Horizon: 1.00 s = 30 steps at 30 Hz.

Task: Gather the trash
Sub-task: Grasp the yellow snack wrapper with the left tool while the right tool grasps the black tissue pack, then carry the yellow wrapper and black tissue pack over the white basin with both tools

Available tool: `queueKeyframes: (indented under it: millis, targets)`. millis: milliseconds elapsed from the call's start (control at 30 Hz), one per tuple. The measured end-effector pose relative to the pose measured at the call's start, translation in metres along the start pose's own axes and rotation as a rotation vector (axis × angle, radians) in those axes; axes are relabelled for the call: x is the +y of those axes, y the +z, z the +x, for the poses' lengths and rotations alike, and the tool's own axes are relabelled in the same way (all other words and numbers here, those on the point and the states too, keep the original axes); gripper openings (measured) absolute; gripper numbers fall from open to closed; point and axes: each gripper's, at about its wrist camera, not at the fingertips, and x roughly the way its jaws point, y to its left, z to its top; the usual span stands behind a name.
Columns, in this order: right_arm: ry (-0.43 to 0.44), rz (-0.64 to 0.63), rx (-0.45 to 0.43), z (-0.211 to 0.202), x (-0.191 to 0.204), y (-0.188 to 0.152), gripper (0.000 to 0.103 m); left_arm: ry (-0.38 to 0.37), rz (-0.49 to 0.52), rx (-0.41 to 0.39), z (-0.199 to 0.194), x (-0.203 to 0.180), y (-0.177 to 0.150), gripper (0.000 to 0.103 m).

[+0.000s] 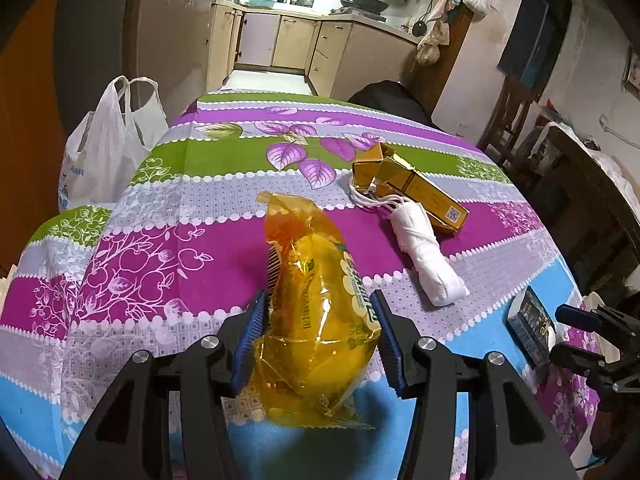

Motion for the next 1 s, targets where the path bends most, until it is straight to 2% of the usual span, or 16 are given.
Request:
queueKeyframes:
  millis: [167,267,333,467,667,800,900,1000]
  targets:
    - [-0.036,-0.041,0.045,0.023,0.014,0.011,0.063,0.027,0.014,0.001,0.002,-0.005,0.001,0.052]
    - [-0.084,-0.073,0.074,0.032,0.019,0.009,0.043,0.032,0.006,-0.002,0.002,-0.003,0.001,0.046]
    - [-0.095,-0.076,0.058,0.030,0.020,0.005,0.040,0.031,0.002,-0.007,0.000,-0.002,0.000,0.042]
    - [-0.119,-0.055,-0.022,0.007,0.020,-0.003,0.037,0.028,0.005,-0.062,-0.014,-0.008,-0.003,0.038]
    - [-0.199,-0.023,-0.220,-0.064,0.022,-0.016,0.037,0.002,0.063,-0.181,-0.060,-0.046,-0.011,0.038]
    - [-0.262,0.025,-0.322,-0.110,0.010,-0.026,0.037,-0.040,0.111,-0.254,-0.094,-0.085,-0.015,0.038]
    - [-0.317,0.059,-0.378,-0.144,-0.005,-0.036,0.037,-0.097,0.168,-0.301,-0.119,-0.128,-0.020,0.038]
    - [-0.364,0.087,-0.408,-0.170,-0.022,-0.046,0.037,-0.161,0.225,-0.313,-0.131,-0.170,-0.025,0.038]
